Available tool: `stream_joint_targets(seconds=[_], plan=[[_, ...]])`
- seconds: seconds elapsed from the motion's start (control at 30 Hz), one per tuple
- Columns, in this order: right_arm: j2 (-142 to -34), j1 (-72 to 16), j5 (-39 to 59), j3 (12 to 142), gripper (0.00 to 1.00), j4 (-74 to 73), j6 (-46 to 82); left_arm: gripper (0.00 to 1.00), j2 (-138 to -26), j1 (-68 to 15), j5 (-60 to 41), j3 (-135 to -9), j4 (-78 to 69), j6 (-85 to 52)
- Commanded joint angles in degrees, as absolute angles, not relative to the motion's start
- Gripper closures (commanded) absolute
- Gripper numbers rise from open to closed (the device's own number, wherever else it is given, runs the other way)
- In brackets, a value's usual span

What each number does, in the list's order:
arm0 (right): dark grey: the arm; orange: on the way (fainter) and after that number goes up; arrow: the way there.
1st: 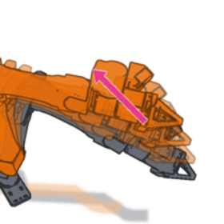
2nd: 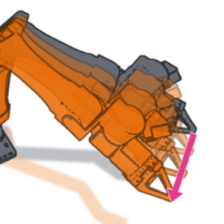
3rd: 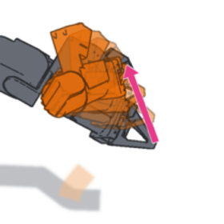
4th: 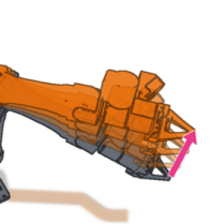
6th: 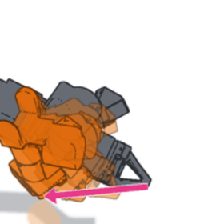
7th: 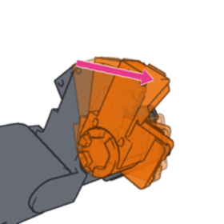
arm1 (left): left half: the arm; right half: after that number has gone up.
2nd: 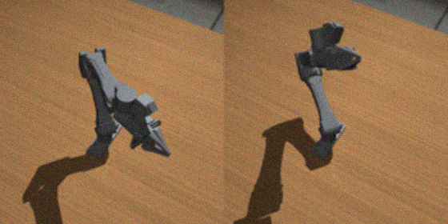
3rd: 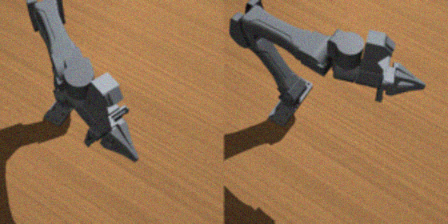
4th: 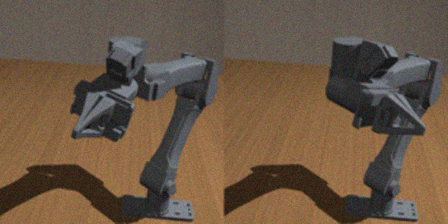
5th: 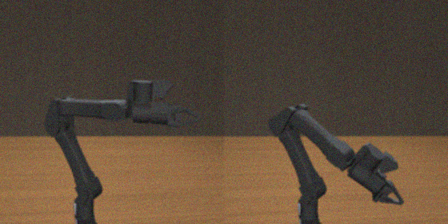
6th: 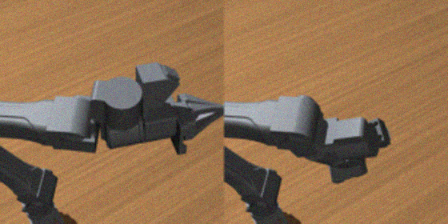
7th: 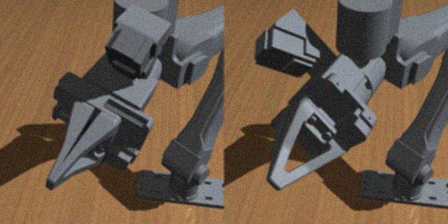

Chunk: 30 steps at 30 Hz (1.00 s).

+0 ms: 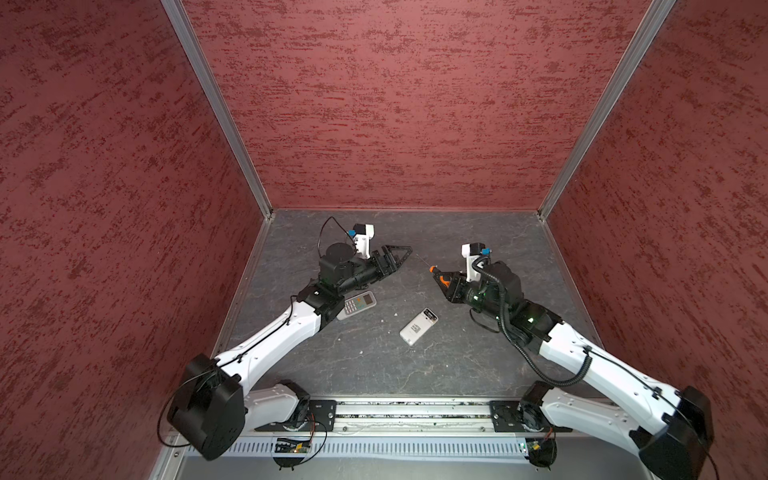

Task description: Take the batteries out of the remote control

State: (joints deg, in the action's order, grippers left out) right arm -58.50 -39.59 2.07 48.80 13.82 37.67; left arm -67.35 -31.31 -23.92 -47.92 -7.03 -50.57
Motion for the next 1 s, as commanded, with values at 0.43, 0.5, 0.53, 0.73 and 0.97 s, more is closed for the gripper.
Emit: stream_joint_targets(seconds=[0.43,0.5,0.53,0.73,0.97], plan=[[-58.53,-39.45,-1.68,61.95,1.0,56.98,23.22,0.09,-80.41,-47.6,-12.4,-53.14,34.61,-27.7],[-58.72,-39.55,-1.52,61.56,1.0,57.96,22.72,0.09,-83.56,-49.41,-11.27,-54.8,33.71,-26.17],[-58.75,-39.57,-1.33,61.25,1.0,58.16,22.51,0.09,-84.65,-50.08,-10.68,-55.6,33.59,-25.45],[-59.15,-39.61,0.16,58.09,1.0,56.69,22.02,0.09,-92.05,-53.58,-6.03,-60.09,34.8,-21.47],[-59.32,-39.68,2.45,55.49,1.0,52.7,21.62,0.12,-98.14,-54.73,-0.28,-61.69,33.65,-17.61]])
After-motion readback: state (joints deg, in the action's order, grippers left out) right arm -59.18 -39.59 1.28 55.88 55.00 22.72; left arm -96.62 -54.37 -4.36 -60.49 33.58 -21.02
